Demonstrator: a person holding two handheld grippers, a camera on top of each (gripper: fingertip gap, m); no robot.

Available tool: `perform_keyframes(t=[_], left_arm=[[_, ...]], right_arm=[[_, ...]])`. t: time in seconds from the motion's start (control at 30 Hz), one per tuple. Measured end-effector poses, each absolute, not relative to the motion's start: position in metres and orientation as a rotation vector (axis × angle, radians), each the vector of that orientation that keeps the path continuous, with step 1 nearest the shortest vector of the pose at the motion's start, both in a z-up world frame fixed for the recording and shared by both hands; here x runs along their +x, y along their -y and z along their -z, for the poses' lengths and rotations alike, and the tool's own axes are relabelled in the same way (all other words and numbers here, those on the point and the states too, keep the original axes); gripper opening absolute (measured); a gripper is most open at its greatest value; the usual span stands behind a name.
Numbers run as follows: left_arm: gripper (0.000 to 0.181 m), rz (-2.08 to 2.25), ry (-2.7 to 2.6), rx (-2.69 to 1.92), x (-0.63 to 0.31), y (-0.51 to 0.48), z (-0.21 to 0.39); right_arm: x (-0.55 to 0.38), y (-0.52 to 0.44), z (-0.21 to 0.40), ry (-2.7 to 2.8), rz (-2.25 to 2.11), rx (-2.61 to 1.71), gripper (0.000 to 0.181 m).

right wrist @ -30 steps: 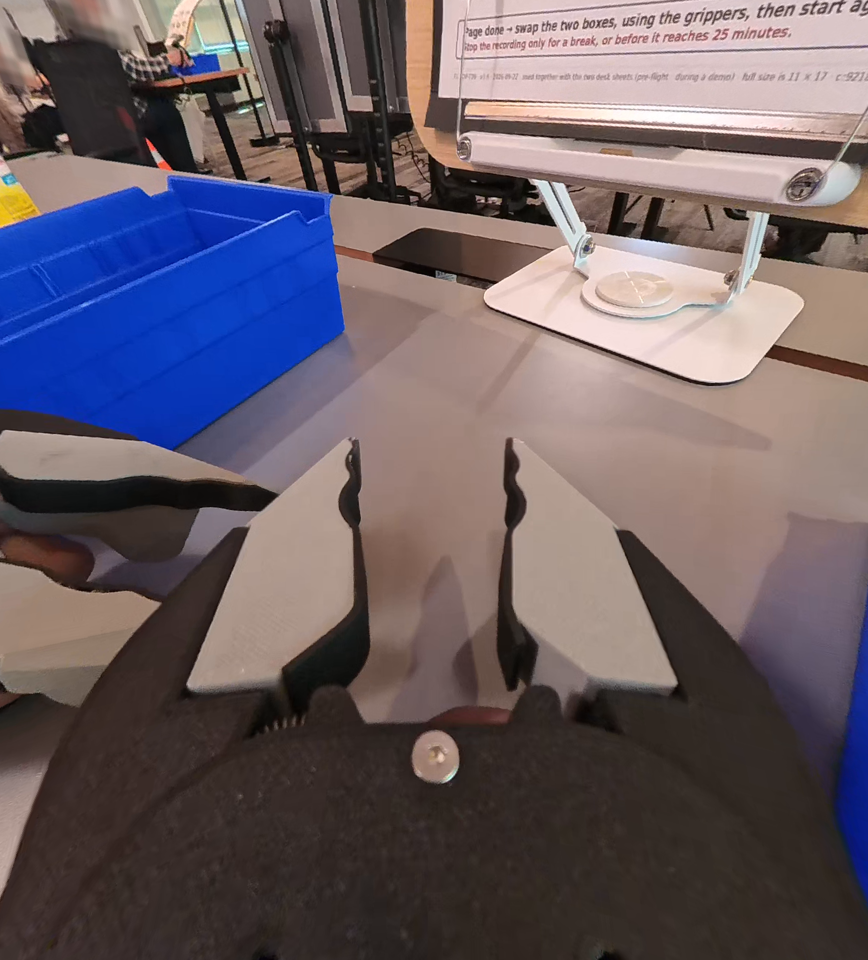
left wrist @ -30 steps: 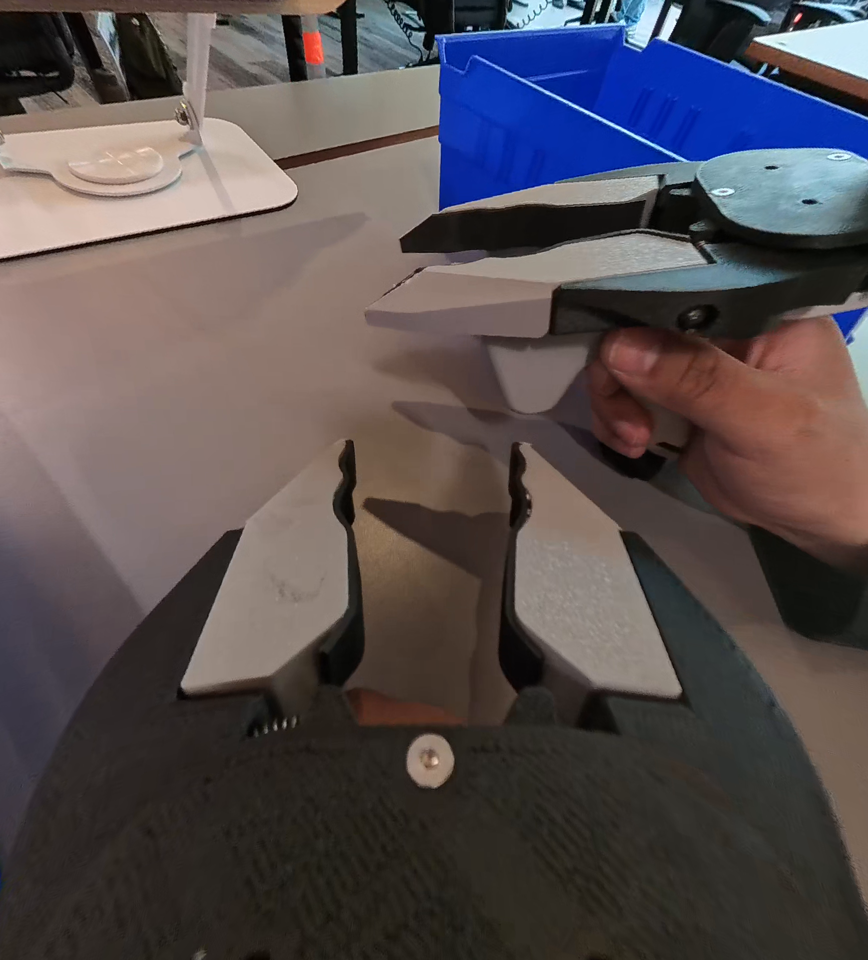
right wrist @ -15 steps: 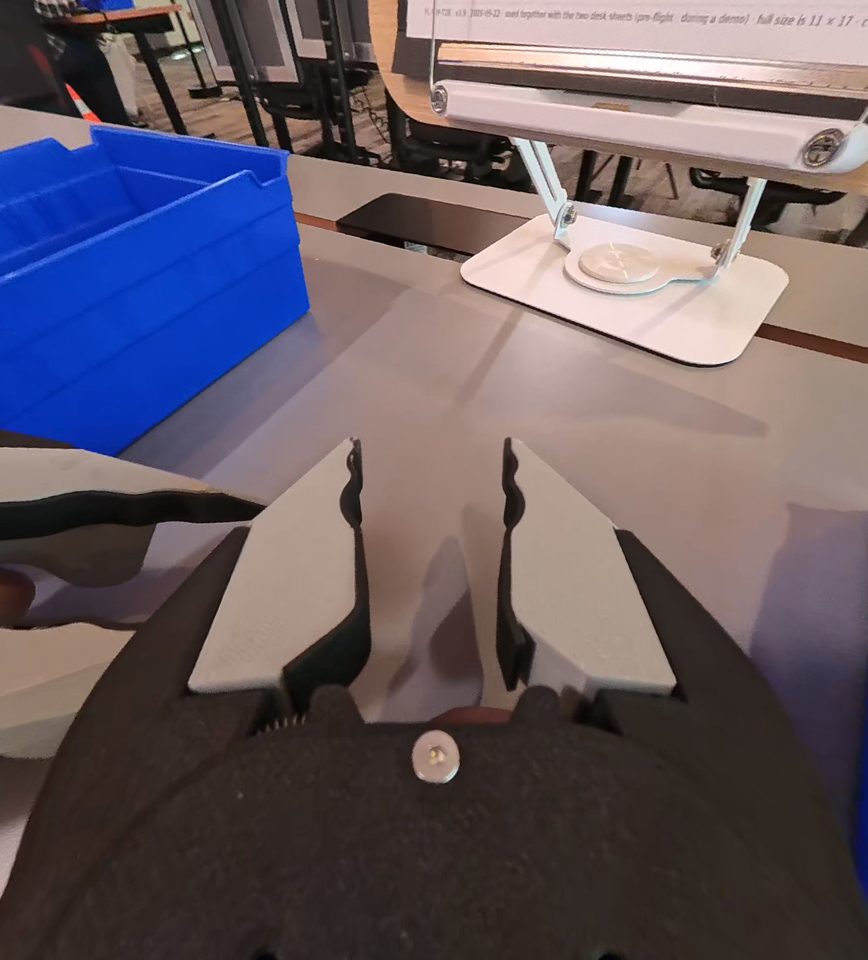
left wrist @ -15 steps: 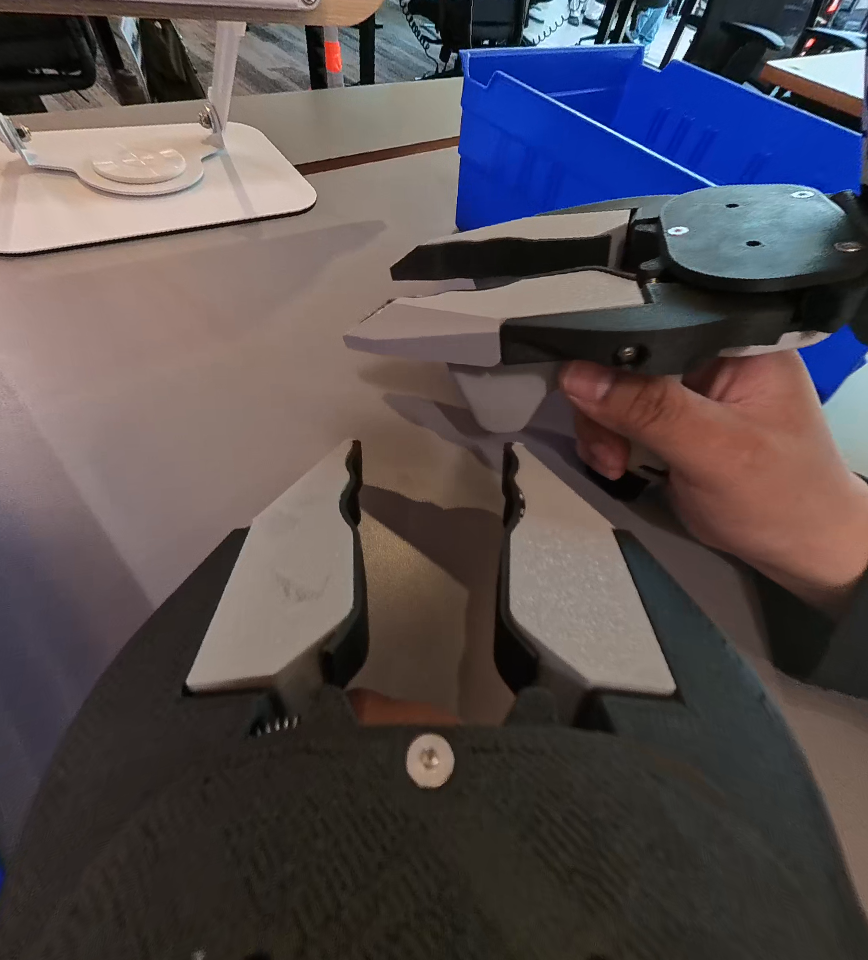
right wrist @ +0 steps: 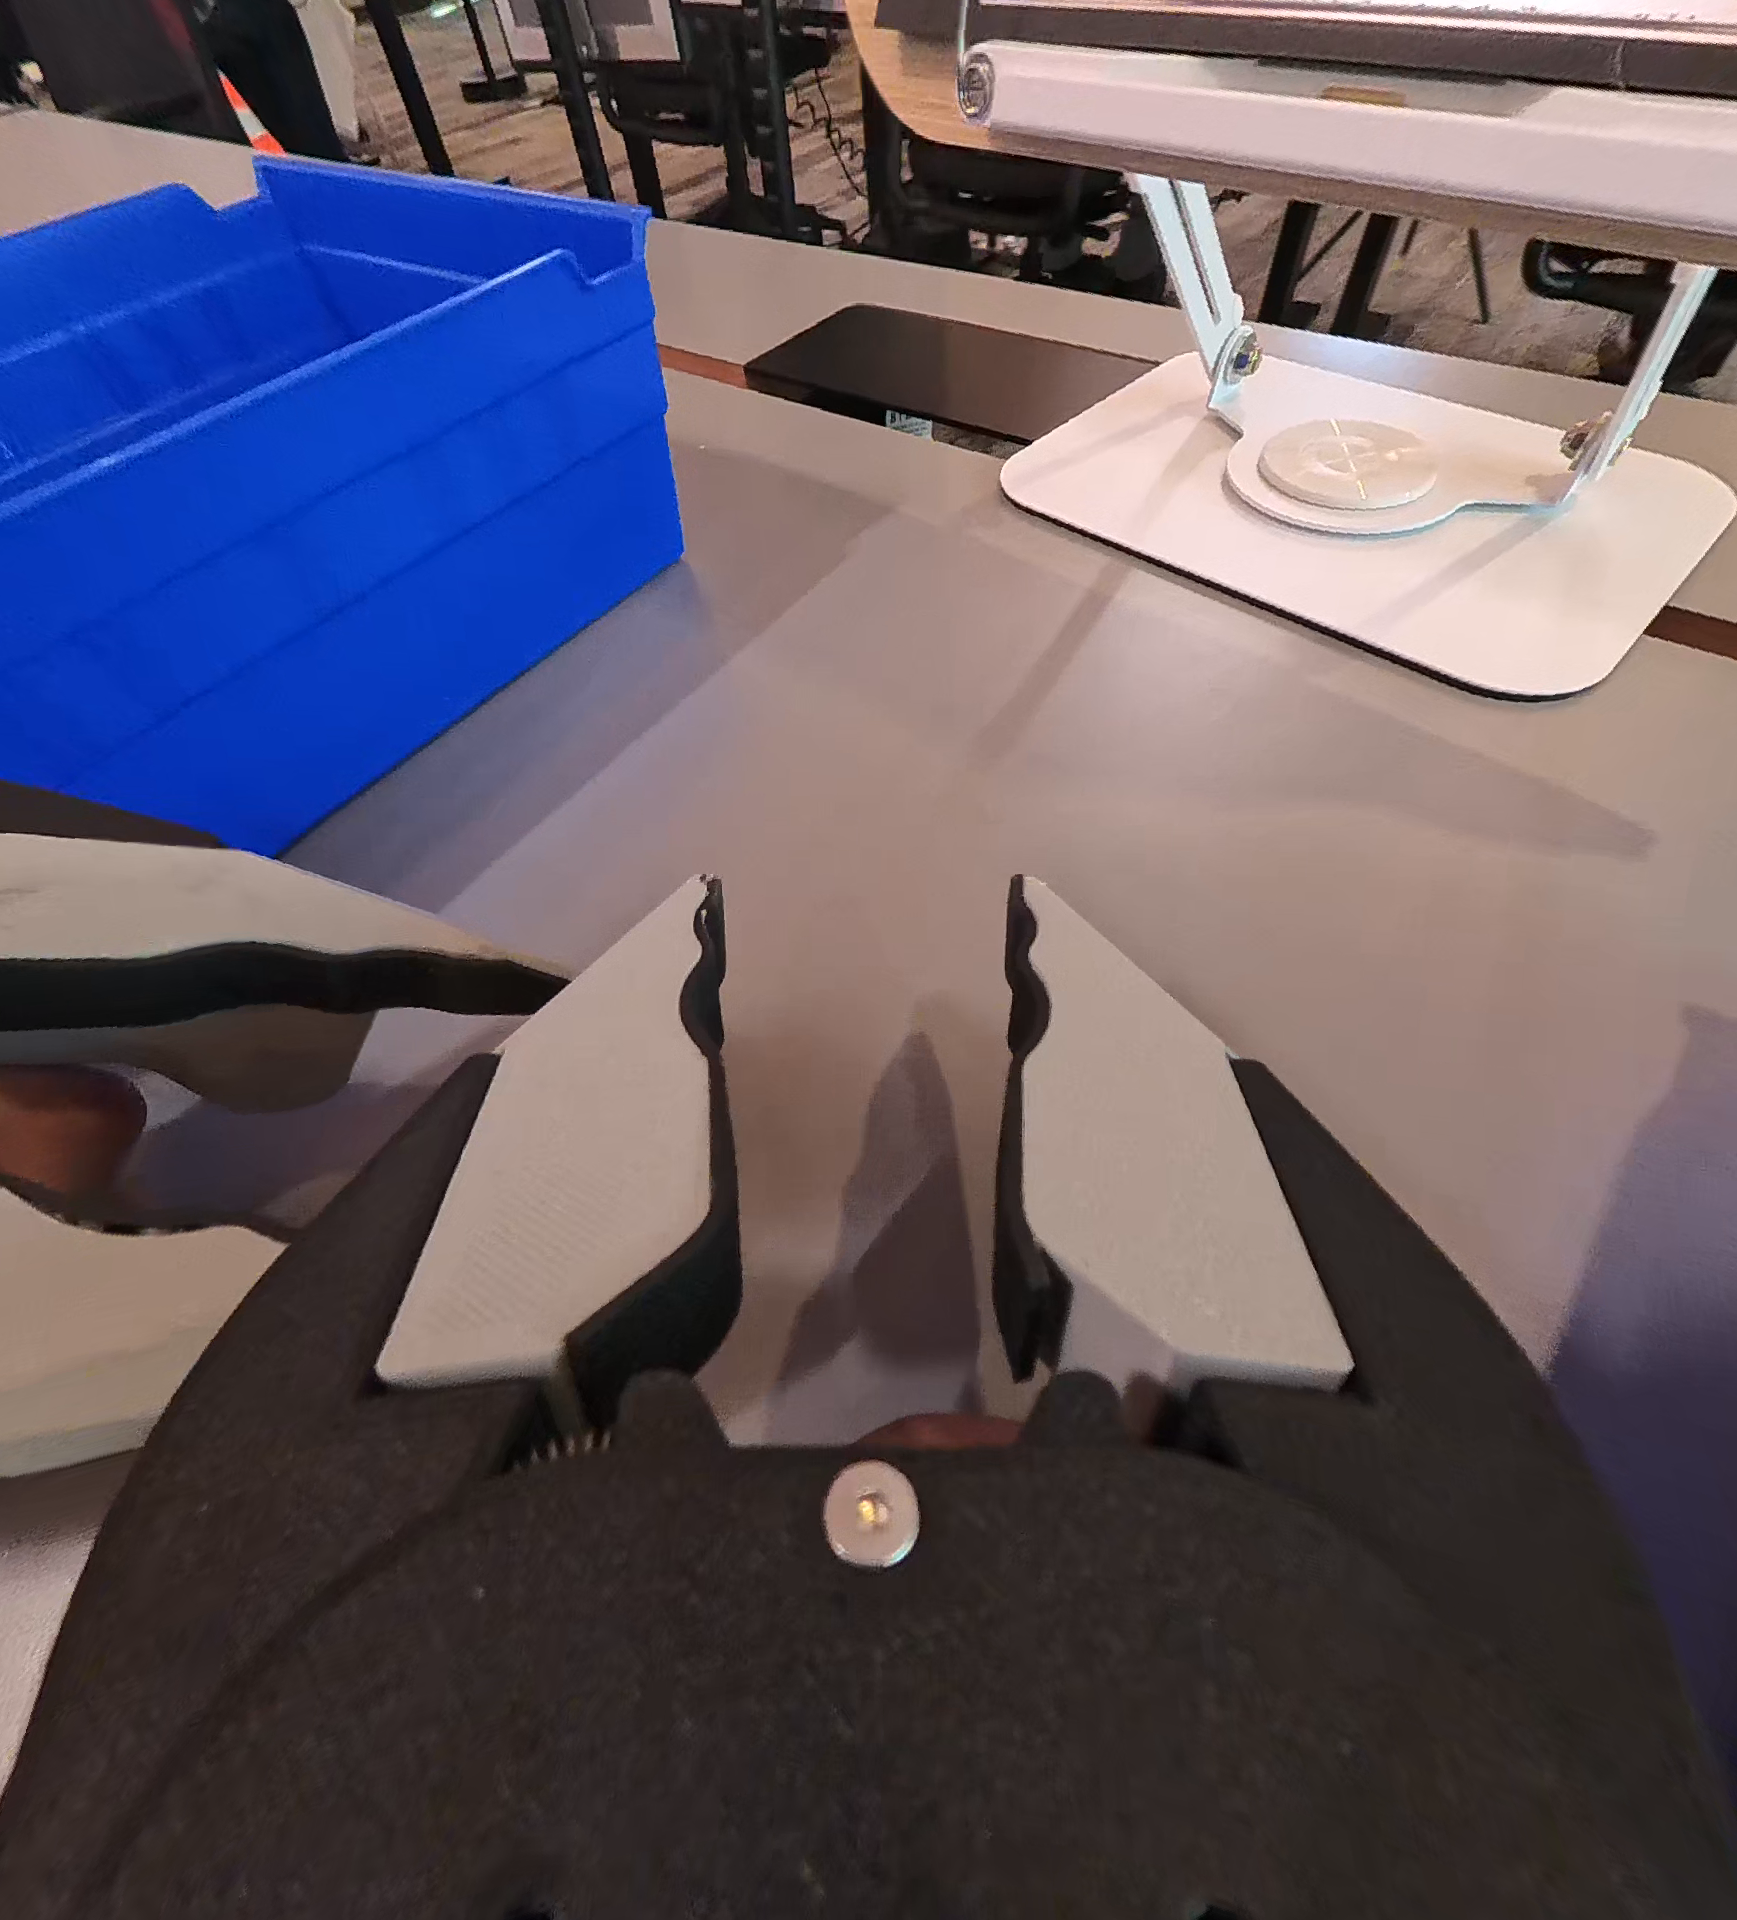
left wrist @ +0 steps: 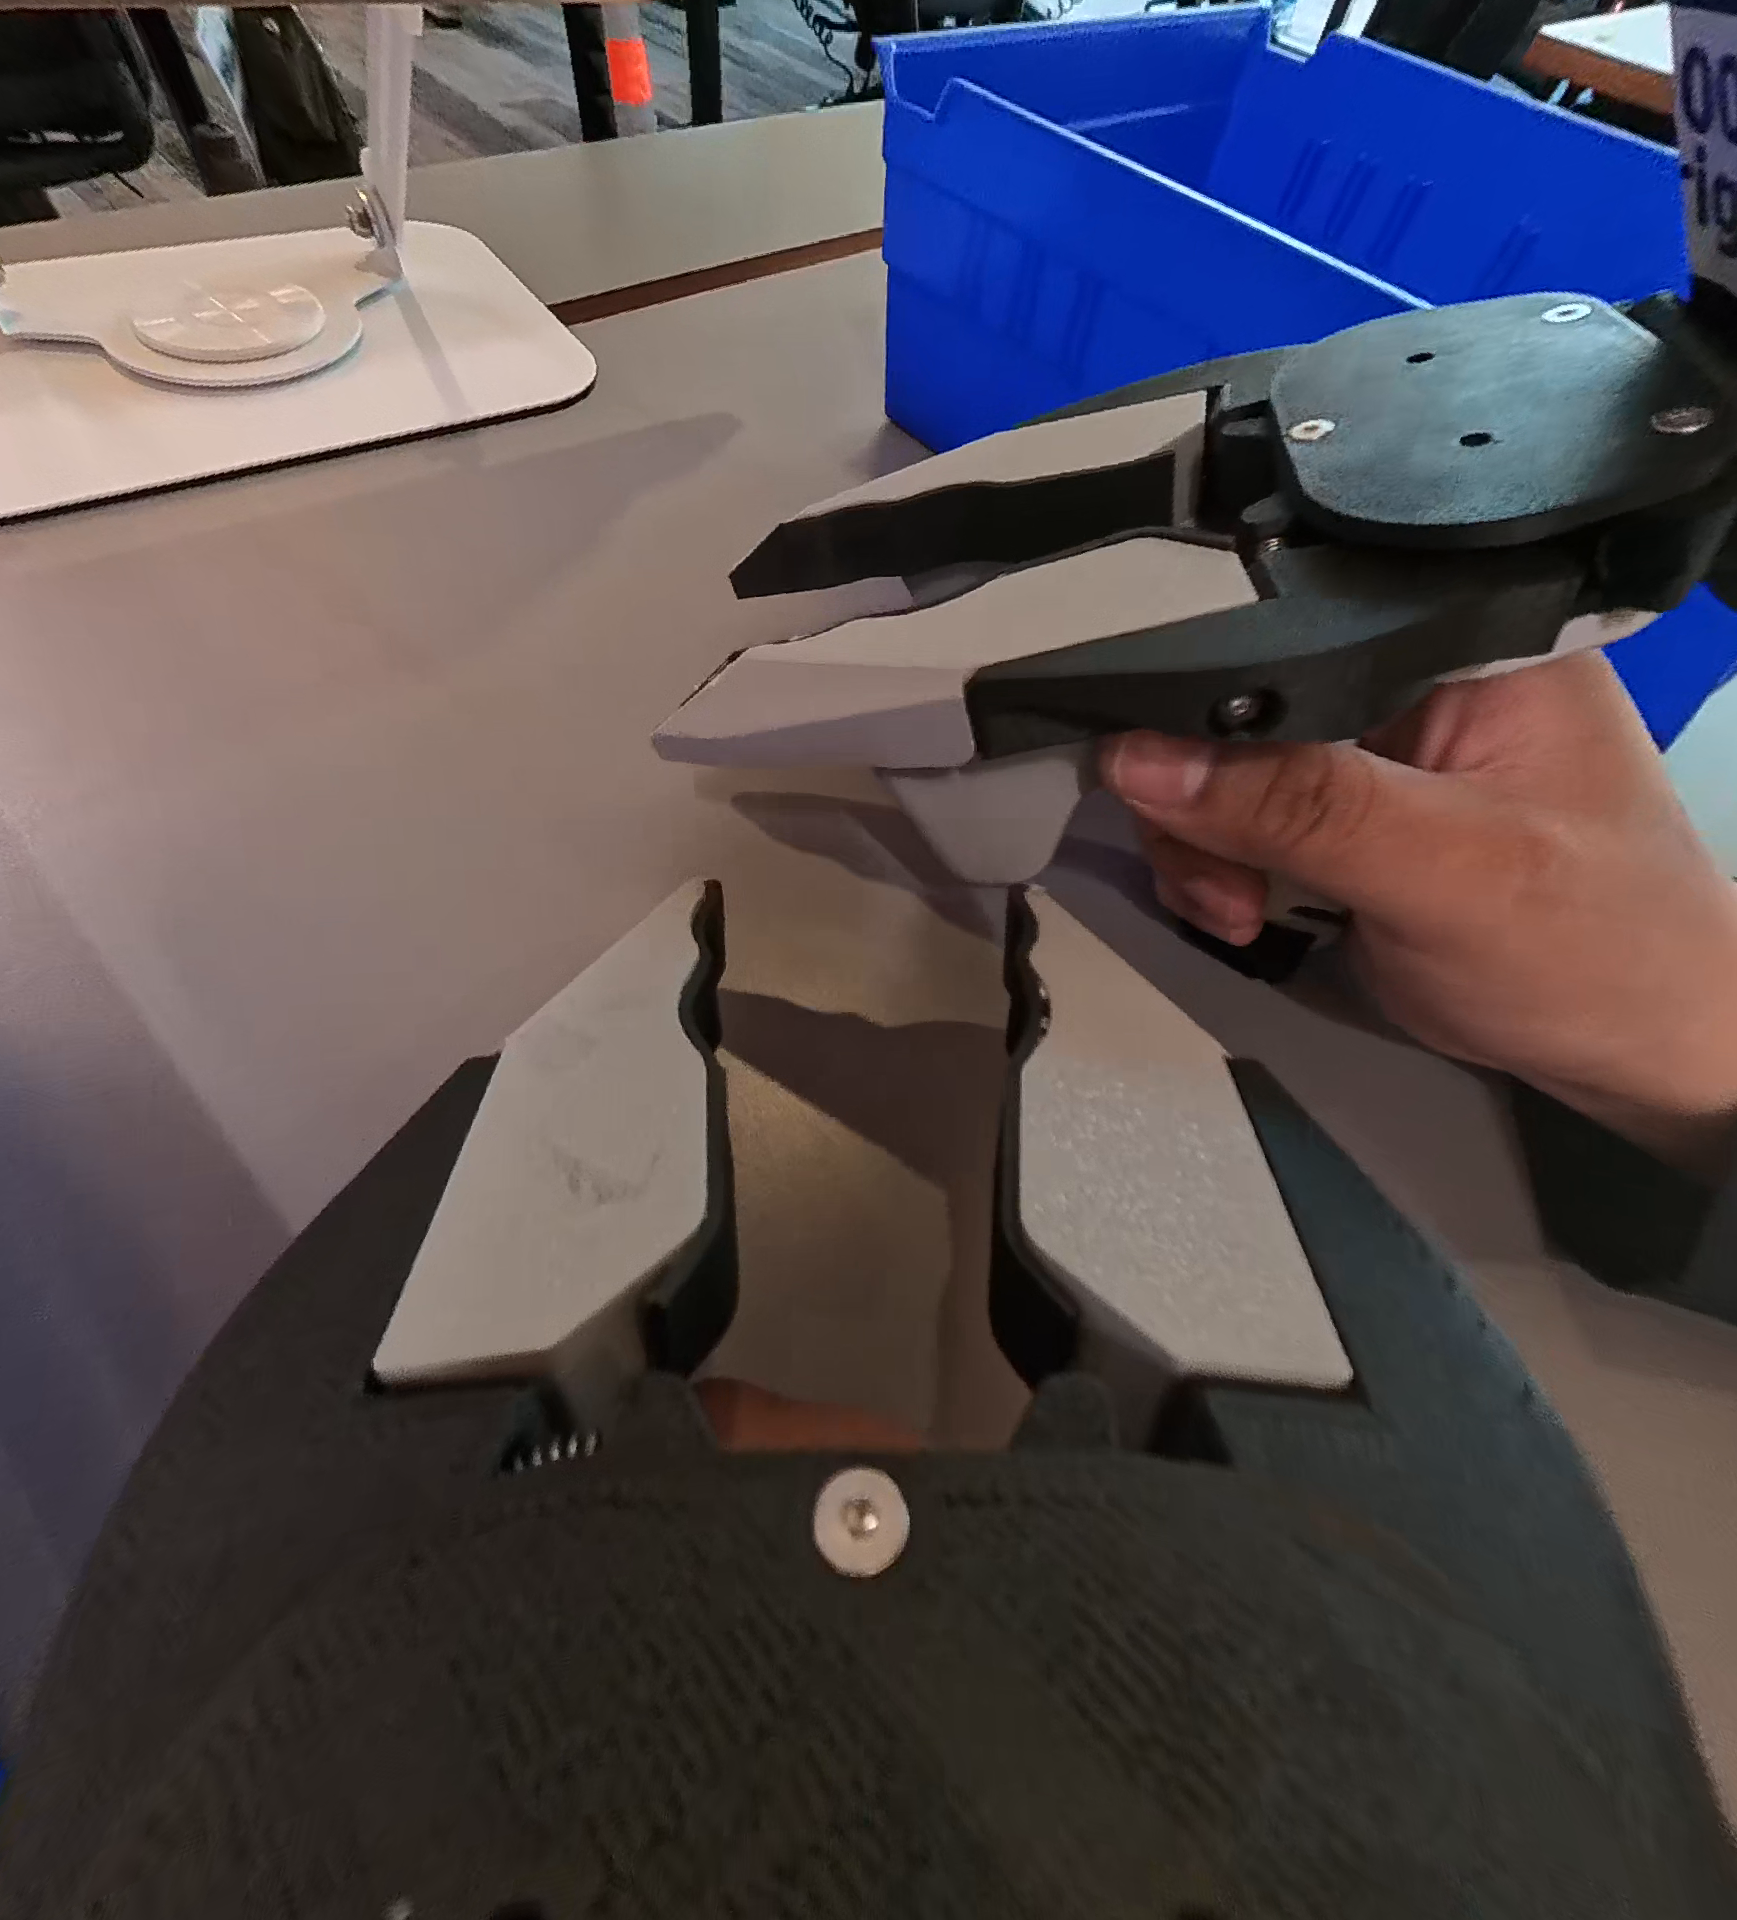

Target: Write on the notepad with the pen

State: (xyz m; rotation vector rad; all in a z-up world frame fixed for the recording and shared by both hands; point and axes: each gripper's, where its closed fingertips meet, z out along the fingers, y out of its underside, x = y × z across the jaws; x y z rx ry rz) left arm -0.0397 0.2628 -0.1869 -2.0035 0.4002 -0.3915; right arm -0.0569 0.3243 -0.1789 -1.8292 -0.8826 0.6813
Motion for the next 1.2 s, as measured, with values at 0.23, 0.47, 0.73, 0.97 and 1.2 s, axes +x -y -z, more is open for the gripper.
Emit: perform_keyframes(t=[0.23, 0.47, 0.73, 0.97, 1.2], left_arm=[[0.053, 0.416, -0.379, -2.009, -0.041, -0.264, 0.187], [0.053, 0.398, -0.398, -2.003, -0.040, -0.263, 0.187], [0.053, 0.323, -0.440, -1.969, -0.036, -0.261, 0.183], [0.055, 0.333, -0.420, -1.960, -0.041, -0.254, 0.178], [0.059, 0.471, -0.372, -1.889, -0.049, -0.193, 0.128]], right_arm=[[-0.056, -0.323, 0.179, 0.876, -0.701, -1.833, 0.051], [-0.056, -0.323, 0.179, 0.869, -0.718, -1.839, 0.051], [-0.058, -0.321, 0.181, 0.901, -0.698, -1.842, 0.051], [-0.056, -0.321, 0.181, 0.902, -0.695, -1.844, 0.051], [-0.054, -0.322, 0.182, 0.903, -0.704, -1.850, 0.051]])
